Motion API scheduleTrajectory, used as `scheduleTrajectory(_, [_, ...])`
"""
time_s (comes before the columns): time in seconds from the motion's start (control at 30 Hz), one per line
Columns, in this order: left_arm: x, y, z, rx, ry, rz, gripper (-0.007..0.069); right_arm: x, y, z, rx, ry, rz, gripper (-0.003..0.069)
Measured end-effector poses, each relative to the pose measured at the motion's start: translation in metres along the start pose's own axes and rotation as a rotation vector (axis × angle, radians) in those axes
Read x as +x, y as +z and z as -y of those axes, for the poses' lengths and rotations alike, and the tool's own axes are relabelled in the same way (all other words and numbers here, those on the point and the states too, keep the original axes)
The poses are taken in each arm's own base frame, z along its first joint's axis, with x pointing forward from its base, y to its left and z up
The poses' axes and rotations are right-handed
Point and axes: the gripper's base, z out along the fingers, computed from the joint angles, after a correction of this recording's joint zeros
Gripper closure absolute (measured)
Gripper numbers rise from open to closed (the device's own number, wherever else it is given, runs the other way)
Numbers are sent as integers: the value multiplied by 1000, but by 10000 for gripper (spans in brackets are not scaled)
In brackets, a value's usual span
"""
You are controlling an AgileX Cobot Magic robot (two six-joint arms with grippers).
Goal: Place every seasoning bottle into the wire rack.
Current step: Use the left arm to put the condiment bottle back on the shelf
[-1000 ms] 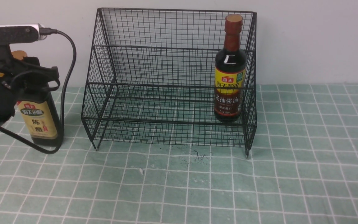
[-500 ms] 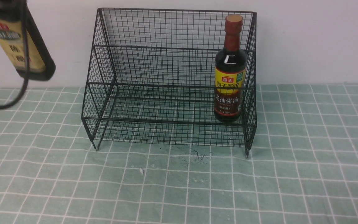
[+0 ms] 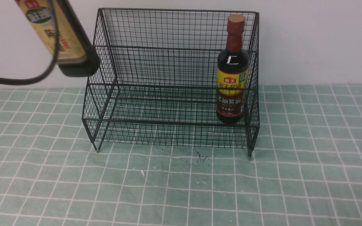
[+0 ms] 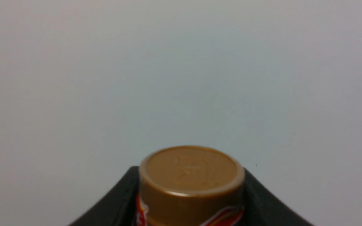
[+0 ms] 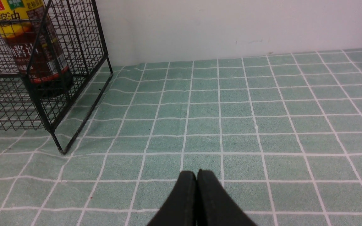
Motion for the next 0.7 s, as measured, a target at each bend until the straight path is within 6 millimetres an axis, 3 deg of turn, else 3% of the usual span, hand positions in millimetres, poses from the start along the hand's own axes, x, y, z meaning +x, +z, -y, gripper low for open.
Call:
scheduleTrajectory(0.2, [32, 17, 15, -37, 6, -23, 314, 0, 0, 0, 0, 0, 0, 673])
scheduleTrajectory(0.47, [45, 44, 29, -30, 11, -28, 314, 0, 0, 0, 0, 0, 0, 673])
scheduleTrajectory(0.7, [81, 65, 31, -45, 61, -89, 314, 0, 0, 0, 0, 0, 0, 673])
